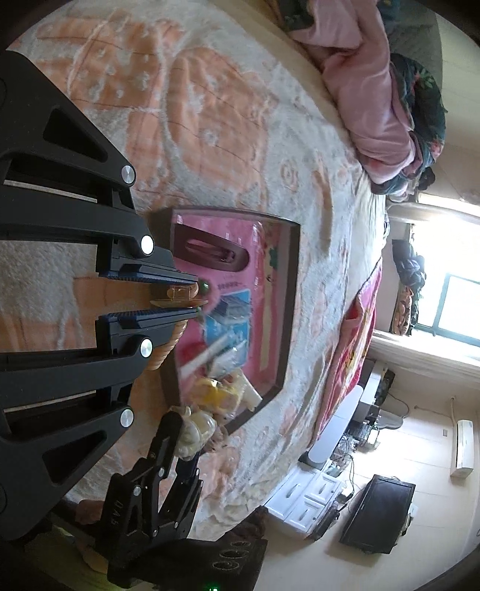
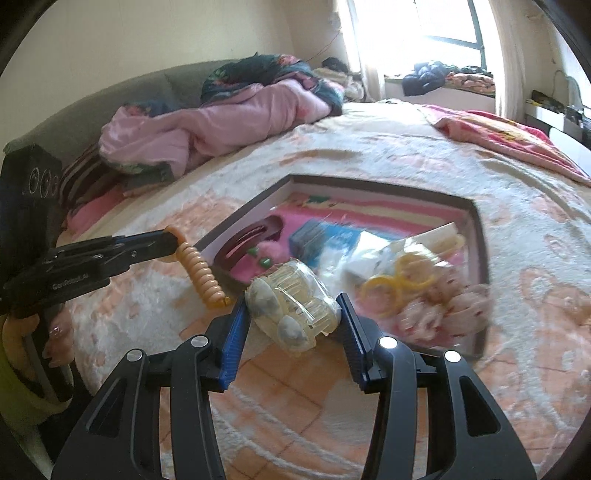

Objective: Organize jewelry
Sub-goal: 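Grasp the orange spiral hair tie with the left tool while the right tool grasps the clear bead packet, then carry the spiral tie over the tray with the left tool while the right tool carries the bead packet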

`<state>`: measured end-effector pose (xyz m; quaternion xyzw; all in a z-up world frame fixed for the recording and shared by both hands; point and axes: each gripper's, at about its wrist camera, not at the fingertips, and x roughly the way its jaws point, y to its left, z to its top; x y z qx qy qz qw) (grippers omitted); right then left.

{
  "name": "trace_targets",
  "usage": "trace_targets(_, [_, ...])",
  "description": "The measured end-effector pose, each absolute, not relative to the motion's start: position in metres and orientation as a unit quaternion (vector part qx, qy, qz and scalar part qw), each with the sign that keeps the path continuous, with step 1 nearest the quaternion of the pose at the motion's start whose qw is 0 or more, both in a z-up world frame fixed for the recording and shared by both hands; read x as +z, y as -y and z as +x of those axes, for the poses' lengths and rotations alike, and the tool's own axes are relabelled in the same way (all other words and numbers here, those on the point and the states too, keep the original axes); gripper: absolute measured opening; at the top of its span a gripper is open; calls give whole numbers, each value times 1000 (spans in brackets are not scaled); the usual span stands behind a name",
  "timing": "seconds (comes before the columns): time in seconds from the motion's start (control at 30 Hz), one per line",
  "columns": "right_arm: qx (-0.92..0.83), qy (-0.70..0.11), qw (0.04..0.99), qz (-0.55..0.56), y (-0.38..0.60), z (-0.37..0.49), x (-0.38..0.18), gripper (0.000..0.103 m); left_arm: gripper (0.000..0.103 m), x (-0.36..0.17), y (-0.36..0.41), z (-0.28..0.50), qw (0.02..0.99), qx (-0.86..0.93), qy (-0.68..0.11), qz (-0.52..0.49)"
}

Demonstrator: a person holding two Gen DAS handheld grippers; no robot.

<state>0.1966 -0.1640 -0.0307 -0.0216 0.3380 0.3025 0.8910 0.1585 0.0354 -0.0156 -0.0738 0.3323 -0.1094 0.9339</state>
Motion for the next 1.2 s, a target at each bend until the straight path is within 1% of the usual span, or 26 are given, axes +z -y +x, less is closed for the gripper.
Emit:
trace_targets(0.4, [258,-322,911,1,197,220,-19,45,7,-3,-5,186,937,-124,-321,-63])
trace_targets(0.67, [237,-324,916,23,214,239,-16,45,7,-7,15,204,935,-134,-324,-53])
trace_targets(1.2, [189,-331,924,15,231,271,-26,45,7,-25,37,235,930,-145,-334,-52])
